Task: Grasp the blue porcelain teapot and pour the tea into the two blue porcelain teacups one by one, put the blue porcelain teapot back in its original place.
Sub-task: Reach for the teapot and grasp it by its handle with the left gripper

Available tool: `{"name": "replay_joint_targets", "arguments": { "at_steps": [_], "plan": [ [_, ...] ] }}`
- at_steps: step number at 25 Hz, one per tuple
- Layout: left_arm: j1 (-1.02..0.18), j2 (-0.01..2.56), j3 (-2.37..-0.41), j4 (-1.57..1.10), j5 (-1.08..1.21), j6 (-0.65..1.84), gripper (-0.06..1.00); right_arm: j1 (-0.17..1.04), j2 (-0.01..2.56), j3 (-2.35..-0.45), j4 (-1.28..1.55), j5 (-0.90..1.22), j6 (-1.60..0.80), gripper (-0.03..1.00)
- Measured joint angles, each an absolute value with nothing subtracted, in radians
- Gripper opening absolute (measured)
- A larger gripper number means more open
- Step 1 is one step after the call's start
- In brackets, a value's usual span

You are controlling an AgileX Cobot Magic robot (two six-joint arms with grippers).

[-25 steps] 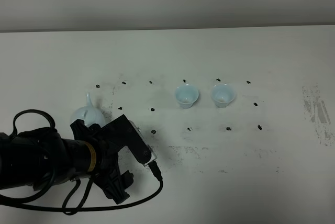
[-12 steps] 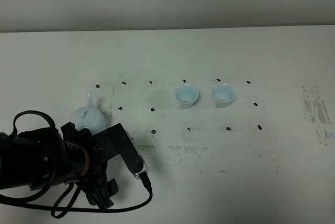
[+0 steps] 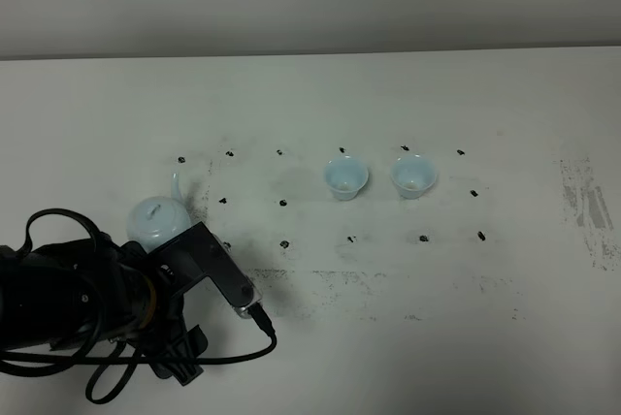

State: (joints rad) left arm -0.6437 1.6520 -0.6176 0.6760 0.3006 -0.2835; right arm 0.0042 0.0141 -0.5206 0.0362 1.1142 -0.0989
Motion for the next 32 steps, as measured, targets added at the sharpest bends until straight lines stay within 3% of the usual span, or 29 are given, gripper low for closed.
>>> {"name": "replay_joint_targets", "arguments": {
  "at_steps": [14, 32],
  "plan": [
    [-0.662, 1.652, -0.618, 0.532, 0.244, -0.478, 0.75, 0.004, 0.014, -0.521, 0.036, 1.114, -0.099, 0.56],
    [-0.663, 1.615, -0.617, 0.597, 0.246, -0.638, 0.75, 0.004, 0.014, -0.521, 0.036, 1.114, -0.099, 0.56]
  ]
}}
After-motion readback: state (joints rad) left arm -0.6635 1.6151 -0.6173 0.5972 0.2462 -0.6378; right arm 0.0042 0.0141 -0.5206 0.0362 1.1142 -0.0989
